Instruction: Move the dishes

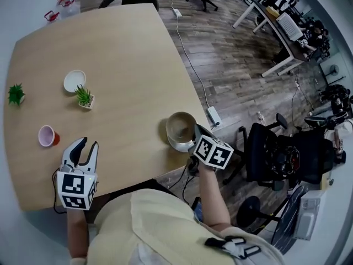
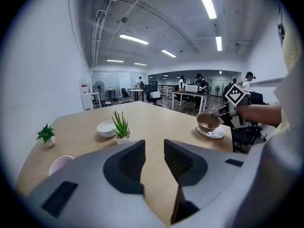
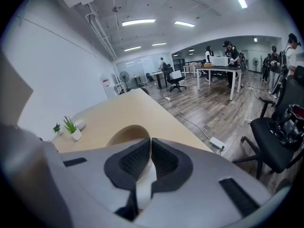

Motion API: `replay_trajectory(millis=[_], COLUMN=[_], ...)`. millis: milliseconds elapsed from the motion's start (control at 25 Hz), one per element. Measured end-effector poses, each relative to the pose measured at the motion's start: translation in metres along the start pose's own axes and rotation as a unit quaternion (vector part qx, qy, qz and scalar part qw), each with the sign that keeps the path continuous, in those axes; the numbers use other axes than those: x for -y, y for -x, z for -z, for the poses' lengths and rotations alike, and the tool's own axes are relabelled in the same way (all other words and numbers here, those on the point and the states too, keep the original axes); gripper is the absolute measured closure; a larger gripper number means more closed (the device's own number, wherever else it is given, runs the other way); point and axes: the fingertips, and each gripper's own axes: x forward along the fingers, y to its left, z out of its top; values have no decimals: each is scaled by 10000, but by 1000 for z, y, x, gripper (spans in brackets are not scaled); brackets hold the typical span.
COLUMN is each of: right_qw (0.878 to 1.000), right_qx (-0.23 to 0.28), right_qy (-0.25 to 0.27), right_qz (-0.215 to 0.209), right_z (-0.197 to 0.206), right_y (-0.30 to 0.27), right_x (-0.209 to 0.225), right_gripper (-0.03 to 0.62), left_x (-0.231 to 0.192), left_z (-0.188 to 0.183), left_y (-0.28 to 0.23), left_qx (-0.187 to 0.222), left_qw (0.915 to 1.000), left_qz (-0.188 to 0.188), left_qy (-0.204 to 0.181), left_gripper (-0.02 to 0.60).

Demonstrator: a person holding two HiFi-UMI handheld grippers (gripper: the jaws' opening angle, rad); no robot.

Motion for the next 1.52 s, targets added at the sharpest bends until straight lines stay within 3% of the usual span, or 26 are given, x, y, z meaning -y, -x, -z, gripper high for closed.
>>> replay_trajectory(millis=[360,800,1120,1520], right_qw=[9921,9547,9268,8953], right_qx=[-73,-740,-1159,-1739], right_qy=[578,1297,1567,1752], right_qz=[-1115,-2575,-3211,-3707], right_z=[-9,36,68,121], right_y=[-5,-13,-13,-11], right_x=[-89,-218,-280,-335], right_gripper=[569,569,569,568], left_x=[-32,-55,-69,-72], left_z=[4,20,29,35], left_y=[26,54,67,68], left_qx=[179,144,125,126], left_qw=[9975,9929,9892,9881], left_qz=[-607,-1056,-1305,-1351], left_qy=[300,530,651,723], left_gripper=[462,462,462,462])
